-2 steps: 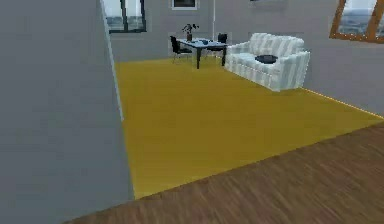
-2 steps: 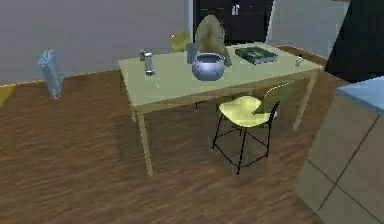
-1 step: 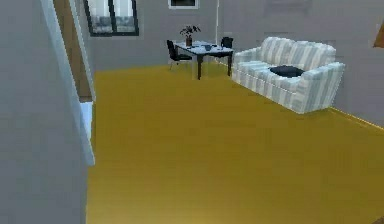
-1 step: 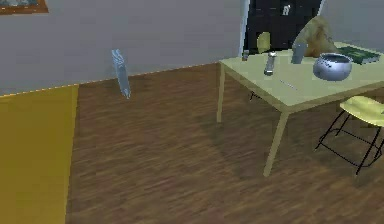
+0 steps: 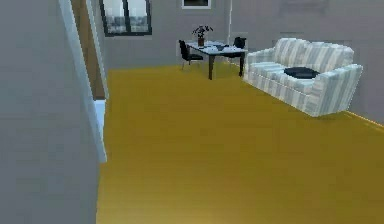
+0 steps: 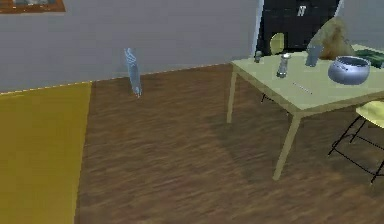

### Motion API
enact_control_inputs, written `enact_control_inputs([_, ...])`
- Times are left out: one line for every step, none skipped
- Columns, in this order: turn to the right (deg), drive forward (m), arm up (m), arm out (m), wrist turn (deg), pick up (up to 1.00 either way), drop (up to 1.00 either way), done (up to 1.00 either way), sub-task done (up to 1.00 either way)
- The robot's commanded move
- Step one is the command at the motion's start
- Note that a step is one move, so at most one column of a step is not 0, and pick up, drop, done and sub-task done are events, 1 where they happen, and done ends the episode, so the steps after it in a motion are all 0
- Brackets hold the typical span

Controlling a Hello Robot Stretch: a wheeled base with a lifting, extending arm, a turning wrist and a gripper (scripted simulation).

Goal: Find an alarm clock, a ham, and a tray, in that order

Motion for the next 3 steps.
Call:
enact_control_inputs([0.0, 0.25, 0.00, 0.00, 0.0, 0.00, 0.00, 0.00, 0.00])
enact_control_inputs([-12.0, 0.00, 0.00, 0.00, 0.0, 0.00, 0.00, 0.00, 0.00])
enact_control_inputs([0.0, 1.00, 0.00, 0.00, 0.0, 0.00, 0.00, 0.00, 0.00])
